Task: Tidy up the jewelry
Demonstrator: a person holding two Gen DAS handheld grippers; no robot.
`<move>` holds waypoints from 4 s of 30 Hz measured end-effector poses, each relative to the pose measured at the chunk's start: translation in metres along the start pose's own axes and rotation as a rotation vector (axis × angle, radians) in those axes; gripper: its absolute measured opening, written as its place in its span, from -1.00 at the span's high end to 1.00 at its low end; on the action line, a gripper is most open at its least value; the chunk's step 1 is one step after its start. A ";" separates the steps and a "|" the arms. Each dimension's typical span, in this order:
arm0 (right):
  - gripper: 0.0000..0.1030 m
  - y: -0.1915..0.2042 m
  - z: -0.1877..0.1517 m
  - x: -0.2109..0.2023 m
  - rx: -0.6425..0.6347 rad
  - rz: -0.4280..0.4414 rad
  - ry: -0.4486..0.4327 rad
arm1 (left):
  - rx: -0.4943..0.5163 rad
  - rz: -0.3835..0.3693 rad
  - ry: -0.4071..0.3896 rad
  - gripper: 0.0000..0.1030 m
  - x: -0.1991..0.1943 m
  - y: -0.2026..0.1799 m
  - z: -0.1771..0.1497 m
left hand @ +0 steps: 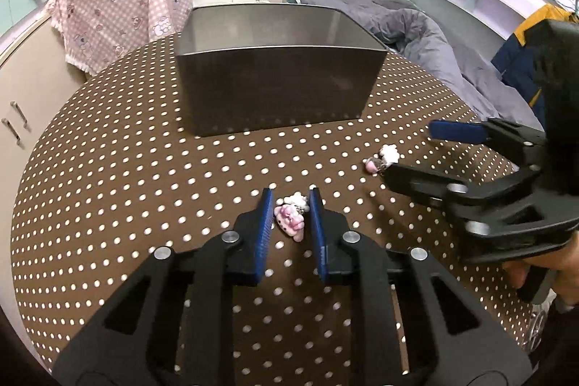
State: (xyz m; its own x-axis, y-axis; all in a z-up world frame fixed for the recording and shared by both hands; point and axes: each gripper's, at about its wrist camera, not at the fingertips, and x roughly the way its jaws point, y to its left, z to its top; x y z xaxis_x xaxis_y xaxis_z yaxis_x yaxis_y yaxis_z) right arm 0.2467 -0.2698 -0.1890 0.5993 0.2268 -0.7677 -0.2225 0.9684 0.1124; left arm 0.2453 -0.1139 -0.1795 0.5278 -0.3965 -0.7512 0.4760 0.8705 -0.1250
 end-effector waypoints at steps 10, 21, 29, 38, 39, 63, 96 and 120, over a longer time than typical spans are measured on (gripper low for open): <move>0.54 0.015 -0.002 -0.008 -0.104 0.020 0.002 | -0.030 0.003 -0.023 0.62 -0.013 0.012 -0.007; 0.53 0.009 0.019 -0.045 -0.080 0.064 -0.089 | 0.010 0.000 -0.037 0.59 -0.025 0.011 -0.006; 0.53 0.009 0.012 -0.041 -0.063 0.064 -0.065 | 0.020 0.022 0.009 -0.17 -0.004 0.006 -0.008; 0.53 0.008 0.018 -0.050 -0.052 0.081 -0.089 | 0.008 -0.020 0.004 0.60 -0.009 0.016 -0.004; 0.53 0.008 0.020 -0.052 -0.054 0.084 -0.096 | 0.004 -0.022 -0.004 0.60 -0.014 0.021 -0.004; 0.53 0.010 0.147 -0.062 -0.003 0.216 -0.232 | -0.010 -0.035 -0.243 0.60 -0.063 0.044 0.133; -0.84 0.008 0.119 -0.111 0.130 0.079 -0.281 | -0.045 0.311 -0.360 -0.87 -0.133 0.034 0.090; -0.84 0.071 0.008 -0.247 0.078 -0.150 -0.545 | -0.131 0.393 -0.554 -0.88 -0.253 -0.015 -0.009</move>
State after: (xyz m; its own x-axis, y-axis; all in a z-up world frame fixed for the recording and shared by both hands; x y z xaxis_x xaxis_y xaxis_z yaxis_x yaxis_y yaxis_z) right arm 0.0890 -0.2566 0.0136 0.9347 0.0867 -0.3448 -0.0594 0.9943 0.0890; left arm 0.0978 -0.0242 0.0063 0.9418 -0.1050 -0.3193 0.1058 0.9943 -0.0148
